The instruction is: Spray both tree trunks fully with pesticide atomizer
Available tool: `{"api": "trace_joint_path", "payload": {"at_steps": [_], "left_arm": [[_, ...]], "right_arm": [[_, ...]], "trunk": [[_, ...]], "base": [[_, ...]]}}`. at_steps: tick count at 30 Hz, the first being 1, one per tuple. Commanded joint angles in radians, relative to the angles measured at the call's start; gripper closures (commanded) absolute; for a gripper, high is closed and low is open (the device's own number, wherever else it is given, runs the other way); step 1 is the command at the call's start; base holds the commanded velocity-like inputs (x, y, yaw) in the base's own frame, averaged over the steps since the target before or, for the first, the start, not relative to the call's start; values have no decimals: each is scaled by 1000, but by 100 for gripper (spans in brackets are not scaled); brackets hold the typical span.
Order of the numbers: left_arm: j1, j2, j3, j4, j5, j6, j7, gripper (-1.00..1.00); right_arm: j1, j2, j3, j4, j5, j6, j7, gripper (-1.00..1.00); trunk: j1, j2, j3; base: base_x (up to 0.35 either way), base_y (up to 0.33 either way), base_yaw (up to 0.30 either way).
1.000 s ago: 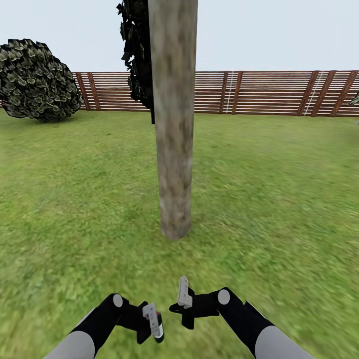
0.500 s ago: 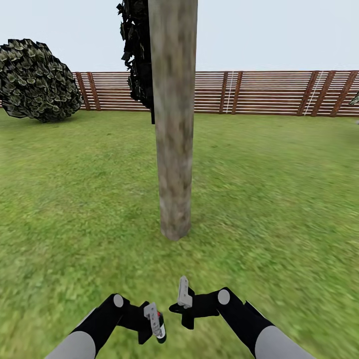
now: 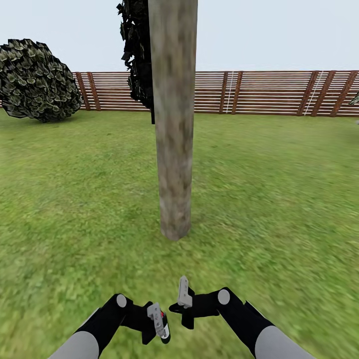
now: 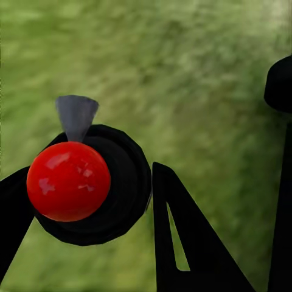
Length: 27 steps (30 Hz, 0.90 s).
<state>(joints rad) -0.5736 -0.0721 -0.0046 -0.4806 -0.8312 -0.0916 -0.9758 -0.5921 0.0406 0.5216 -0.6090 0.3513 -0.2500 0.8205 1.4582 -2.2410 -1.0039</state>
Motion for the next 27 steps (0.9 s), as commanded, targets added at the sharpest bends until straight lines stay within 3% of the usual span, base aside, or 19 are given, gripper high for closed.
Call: {"api": "trace_joint_path", "payload": {"at_steps": [1, 22, 27], "left_arm": [[0, 0, 0, 0, 1, 0, 0, 100], [1, -6, 1, -1, 49, -4, -32, 100], [0, -8, 0, 0, 52, -44, -32, 100]], "right_arm": [[0, 0, 0, 0, 0, 0, 0, 100], [0, 0, 0, 2, 0, 0, 0, 100], [0, 0, 0, 2, 0, 0, 0, 100]], "trunk": [[0, 0, 0], [0, 0, 0], [0, 0, 0]], "base": [[0, 0, 0], [0, 0, 0], [0, 0, 0]]}}
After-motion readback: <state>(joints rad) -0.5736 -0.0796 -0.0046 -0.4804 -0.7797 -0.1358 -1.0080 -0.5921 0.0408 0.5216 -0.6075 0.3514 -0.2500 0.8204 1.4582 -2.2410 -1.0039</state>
